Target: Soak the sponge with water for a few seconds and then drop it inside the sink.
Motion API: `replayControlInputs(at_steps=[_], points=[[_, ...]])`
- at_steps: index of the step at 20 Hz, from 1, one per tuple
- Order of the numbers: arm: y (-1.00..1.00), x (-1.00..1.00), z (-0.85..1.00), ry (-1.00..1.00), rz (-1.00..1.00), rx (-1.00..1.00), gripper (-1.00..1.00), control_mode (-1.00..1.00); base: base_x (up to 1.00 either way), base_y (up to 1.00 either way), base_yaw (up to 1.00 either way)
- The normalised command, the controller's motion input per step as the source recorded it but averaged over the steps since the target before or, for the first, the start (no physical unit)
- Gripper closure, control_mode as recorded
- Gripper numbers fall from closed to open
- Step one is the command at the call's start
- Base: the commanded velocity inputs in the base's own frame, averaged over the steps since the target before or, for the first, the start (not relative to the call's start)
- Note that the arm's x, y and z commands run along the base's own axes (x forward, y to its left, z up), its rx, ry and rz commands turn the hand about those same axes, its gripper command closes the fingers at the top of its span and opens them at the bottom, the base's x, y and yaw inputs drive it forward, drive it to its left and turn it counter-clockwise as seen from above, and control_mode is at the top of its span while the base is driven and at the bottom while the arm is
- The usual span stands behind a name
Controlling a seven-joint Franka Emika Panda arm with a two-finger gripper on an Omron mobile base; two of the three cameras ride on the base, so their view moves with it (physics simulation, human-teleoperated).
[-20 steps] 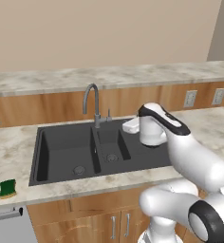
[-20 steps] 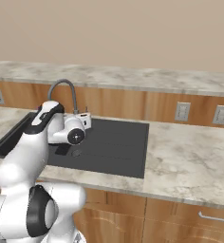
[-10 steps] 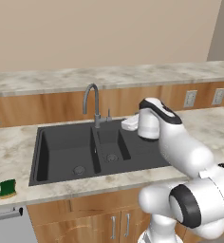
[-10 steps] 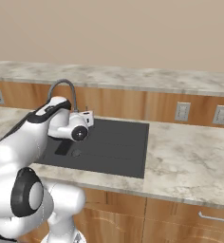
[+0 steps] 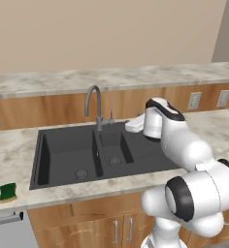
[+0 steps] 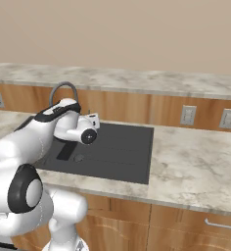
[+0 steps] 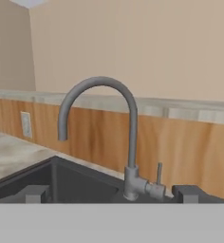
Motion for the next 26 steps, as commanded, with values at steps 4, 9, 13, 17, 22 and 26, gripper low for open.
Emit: replayControlInputs(at_steps=[4,9,13,17,22,26], points=[[0.0,0.21,0.0,0.0,0.02,0.0,-1.0,-1.0,0.0,0.0,0.0],[0.01,0.18,-0.02,0.0,0.0,0.0,-1.0,-1.0,0.0,0.0,0.0],[0.13,0.12,-0.11,0.0,0.0,0.0,-1.0,-1.0,0.0,0.0,0.0],[0.23,0.1,-0.15,0.0,0.0,0.0,-1.0,-1.0,0.0,0.0,0.0],[0.14,0.15,-0.17,0.0,0.0,0.0,-1.0,-1.0,0.0,0.0,0.0],[0.0,0.12,-0.29,0.0,0.0,0.0,-1.0,-1.0,0.0,0.0,0.0]])
